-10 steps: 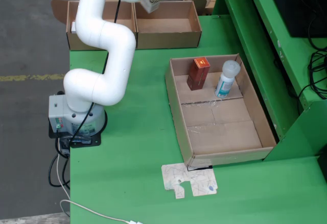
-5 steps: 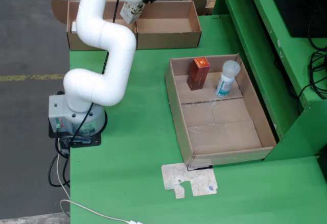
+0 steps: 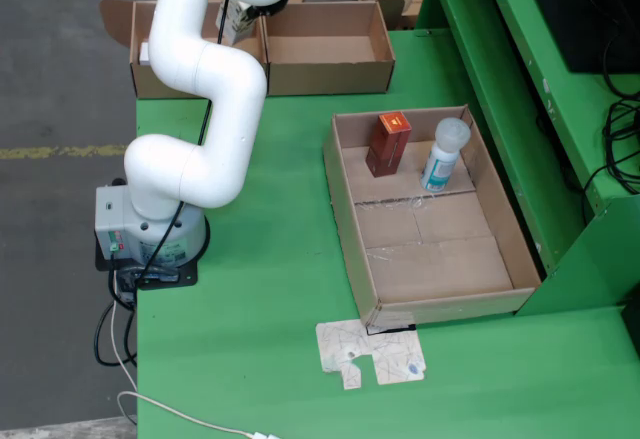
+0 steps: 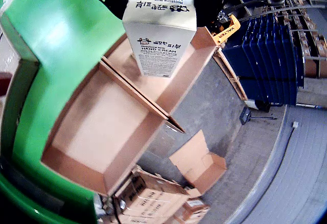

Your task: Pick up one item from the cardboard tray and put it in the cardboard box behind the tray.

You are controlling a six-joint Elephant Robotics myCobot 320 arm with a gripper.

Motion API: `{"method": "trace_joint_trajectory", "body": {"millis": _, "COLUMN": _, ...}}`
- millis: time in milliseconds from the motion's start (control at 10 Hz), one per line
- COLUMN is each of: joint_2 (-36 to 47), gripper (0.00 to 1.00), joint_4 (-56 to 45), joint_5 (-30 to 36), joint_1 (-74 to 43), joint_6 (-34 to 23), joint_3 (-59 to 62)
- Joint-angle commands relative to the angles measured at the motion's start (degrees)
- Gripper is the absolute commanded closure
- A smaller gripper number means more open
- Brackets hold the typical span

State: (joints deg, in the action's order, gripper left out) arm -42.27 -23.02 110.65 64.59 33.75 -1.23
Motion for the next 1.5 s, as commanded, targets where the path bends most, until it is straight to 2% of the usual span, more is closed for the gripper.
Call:
{"method": "trace_joint_trajectory", "body": {"millis": 0, "joint_2": 1.3, "gripper": 1.0, "joint_4": 3.92, "joint_5": -0.53, "joint_1": 0.01, "joint_6": -0.3, "joint_3": 1.23}}
{"method": "trace_joint_trajectory", "body": {"millis": 100, "joint_2": 1.88, "gripper": 1.0, "joint_4": 5.91, "joint_5": -2.62, "joint_1": 0.99, "joint_6": 0.02, "joint_3": 1.23}}
{"method": "trace_joint_trajectory", "body": {"millis": 800, "joint_2": 2.77, "gripper": 1.0, "joint_4": 9.61, "joint_5": -5.14, "joint_1": 3.06, "joint_6": 2.25, "joint_3": 1.23}}
{"method": "trace_joint_trajectory", "body": {"millis": 1000, "joint_2": 3.94, "gripper": 1.0, "joint_4": 8.55, "joint_5": -4.96, "joint_1": 3.79, "joint_6": 3.7, "joint_3": 1.23}}
{"method": "trace_joint_trajectory", "body": {"millis": 1400, "joint_2": 4.6, "gripper": 1.0, "joint_4": 5.3, "joint_5": -4.75, "joint_1": 2.35, "joint_6": 2.23, "joint_3": 1.22}}
